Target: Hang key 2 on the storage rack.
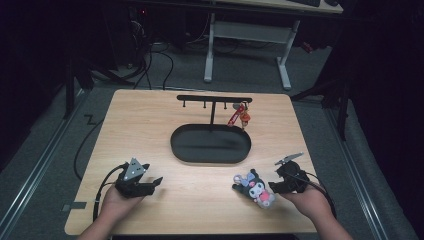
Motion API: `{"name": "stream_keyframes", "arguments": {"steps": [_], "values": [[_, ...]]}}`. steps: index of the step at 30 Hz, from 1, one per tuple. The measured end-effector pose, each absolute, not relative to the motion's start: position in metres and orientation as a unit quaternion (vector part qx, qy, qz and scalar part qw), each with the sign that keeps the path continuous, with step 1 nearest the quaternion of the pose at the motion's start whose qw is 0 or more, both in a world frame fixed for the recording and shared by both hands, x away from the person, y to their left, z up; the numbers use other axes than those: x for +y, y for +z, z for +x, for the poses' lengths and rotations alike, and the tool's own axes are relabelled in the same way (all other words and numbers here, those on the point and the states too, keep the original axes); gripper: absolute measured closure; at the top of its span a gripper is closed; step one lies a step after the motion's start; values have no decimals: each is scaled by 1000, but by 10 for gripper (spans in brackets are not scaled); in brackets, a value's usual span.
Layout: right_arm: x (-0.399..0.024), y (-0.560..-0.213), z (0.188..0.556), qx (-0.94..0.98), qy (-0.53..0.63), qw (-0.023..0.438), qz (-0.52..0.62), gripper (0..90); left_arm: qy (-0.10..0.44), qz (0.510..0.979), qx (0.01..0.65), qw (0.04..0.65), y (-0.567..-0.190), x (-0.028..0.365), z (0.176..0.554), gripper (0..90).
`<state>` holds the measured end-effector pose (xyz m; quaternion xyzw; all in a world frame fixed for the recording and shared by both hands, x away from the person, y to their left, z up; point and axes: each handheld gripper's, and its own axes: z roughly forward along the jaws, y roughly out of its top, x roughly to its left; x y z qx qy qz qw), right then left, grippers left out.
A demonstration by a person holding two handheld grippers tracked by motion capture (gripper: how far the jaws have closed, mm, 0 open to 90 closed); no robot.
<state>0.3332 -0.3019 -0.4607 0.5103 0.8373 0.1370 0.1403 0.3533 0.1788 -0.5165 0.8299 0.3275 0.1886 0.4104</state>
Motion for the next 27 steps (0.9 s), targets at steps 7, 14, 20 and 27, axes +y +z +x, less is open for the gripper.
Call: {"name": "stream_keyframes", "arguments": {"steps": [7,14,20,27], "values": [[-287,-437,328,846,139,89,507,238,189,834,318,410,-515,177,351,303],[-268,-441,321,865,116,48,486,206,188,835,317,409,-515,179,350,303],[-255,-461,322,875,94,33,473,202,186,832,320,413,-515,182,350,303],[-249,-479,329,884,69,17,463,242,184,835,317,412,-516,181,351,303]]}}
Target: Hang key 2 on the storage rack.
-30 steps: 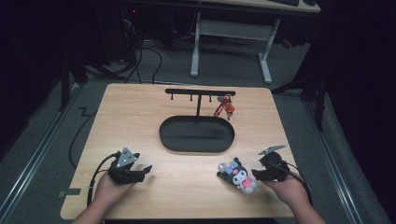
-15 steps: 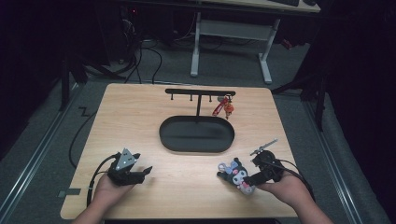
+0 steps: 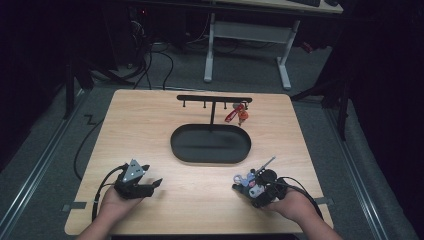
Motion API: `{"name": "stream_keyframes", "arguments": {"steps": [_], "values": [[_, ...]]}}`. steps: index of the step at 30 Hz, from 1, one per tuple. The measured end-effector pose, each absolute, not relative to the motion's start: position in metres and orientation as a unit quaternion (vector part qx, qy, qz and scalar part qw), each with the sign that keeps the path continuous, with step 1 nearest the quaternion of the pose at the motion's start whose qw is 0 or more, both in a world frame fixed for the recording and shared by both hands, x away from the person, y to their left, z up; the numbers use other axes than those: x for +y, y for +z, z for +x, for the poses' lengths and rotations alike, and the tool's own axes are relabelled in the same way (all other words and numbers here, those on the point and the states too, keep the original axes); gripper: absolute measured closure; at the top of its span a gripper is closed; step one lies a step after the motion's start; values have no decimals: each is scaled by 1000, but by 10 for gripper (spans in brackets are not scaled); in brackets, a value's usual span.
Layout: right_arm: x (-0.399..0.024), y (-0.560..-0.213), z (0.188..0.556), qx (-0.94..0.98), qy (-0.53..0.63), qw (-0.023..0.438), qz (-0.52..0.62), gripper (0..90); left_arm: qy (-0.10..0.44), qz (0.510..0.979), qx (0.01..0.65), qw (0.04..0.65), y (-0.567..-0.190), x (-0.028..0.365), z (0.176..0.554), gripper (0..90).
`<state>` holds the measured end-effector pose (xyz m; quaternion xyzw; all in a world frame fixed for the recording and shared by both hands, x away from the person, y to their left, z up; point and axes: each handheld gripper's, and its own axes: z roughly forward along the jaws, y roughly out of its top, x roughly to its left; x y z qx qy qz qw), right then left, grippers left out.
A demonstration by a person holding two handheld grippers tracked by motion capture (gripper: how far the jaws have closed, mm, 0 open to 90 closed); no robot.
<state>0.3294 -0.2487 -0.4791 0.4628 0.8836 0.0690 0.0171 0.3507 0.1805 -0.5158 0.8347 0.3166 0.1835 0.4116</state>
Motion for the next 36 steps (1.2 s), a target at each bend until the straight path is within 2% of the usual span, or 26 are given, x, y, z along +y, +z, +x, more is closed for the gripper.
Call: {"name": "stream_keyframes", "arguments": {"steps": [5,8,10,21,36], "values": [[-244,-485,333,885,50,10,463,326,182,835,315,412,-516,181,350,304],[-241,-483,333,882,46,11,469,441,181,836,314,411,-516,181,350,305],[-241,-479,335,885,49,7,463,468,180,836,314,412,-516,181,350,305],[-236,-435,354,881,50,-5,471,490,179,835,312,416,-516,181,350,310],[-216,-378,406,875,64,-7,480,491,178,836,309,417,-516,181,351,313]]}}
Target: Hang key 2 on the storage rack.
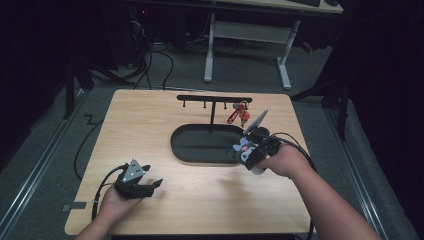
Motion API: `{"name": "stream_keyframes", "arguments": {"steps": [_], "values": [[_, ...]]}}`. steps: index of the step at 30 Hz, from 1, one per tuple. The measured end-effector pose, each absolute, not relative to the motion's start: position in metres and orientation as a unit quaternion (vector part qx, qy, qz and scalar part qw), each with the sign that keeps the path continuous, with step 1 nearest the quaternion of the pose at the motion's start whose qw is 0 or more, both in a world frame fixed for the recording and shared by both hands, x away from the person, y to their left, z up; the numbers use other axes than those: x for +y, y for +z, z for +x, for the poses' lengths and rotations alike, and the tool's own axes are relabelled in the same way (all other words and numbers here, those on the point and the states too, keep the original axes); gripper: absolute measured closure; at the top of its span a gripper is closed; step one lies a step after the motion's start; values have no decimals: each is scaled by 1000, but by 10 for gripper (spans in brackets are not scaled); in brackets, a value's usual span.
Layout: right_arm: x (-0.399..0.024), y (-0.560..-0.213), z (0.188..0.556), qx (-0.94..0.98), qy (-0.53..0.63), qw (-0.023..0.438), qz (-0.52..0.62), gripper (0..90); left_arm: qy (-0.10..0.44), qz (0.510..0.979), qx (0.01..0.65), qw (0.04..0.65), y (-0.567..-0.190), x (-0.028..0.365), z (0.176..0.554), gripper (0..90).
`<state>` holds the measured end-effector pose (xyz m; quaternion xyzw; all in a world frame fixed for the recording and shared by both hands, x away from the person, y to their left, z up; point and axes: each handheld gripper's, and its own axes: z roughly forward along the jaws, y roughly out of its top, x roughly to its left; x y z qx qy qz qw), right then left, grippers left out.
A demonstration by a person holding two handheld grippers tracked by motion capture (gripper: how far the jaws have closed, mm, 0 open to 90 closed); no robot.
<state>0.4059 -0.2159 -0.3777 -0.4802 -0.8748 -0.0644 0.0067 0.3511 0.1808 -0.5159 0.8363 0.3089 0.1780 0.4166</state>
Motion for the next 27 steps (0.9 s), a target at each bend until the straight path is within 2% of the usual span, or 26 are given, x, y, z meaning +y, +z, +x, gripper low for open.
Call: {"name": "stream_keyframes", "arguments": {"steps": [20,27], "values": [[-184,-315,454,-859,-99,7,-503,491,177,836,310,416,-516,184,352,316],[-178,-307,469,-858,-99,2,-505,490,176,836,310,416,-516,184,351,316]]}}
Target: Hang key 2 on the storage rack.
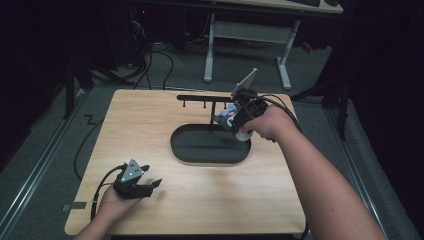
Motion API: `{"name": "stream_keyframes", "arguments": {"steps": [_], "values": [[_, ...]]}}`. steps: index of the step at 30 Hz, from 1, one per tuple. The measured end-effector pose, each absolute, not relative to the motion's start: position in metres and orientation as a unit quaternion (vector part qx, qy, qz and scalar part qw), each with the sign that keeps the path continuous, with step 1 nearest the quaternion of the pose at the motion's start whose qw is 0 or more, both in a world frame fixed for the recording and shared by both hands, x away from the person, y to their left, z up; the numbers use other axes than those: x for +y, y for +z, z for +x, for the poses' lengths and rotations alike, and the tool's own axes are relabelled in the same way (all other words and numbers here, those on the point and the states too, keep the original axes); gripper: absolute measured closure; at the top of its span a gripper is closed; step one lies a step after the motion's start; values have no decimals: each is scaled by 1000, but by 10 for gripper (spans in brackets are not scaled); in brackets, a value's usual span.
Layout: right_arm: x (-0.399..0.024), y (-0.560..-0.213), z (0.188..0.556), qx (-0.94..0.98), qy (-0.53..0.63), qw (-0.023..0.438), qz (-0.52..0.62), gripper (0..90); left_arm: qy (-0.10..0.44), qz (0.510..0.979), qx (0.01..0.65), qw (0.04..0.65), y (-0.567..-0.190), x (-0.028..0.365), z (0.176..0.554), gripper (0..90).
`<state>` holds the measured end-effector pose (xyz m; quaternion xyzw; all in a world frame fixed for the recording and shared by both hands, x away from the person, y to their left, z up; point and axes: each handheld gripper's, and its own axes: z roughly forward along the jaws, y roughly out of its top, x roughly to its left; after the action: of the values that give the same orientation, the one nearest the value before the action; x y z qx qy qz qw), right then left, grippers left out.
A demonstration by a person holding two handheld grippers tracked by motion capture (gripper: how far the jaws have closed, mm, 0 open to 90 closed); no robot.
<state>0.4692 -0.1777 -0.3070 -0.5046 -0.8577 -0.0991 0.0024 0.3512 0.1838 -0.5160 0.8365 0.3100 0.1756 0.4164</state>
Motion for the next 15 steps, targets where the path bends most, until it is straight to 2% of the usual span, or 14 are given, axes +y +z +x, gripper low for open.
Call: {"name": "stream_keyframes", "arguments": {"steps": [15], "values": [[-176,-290,496,-842,-115,-33,-526,490,175,838,307,417,-516,184,351,317]]}}
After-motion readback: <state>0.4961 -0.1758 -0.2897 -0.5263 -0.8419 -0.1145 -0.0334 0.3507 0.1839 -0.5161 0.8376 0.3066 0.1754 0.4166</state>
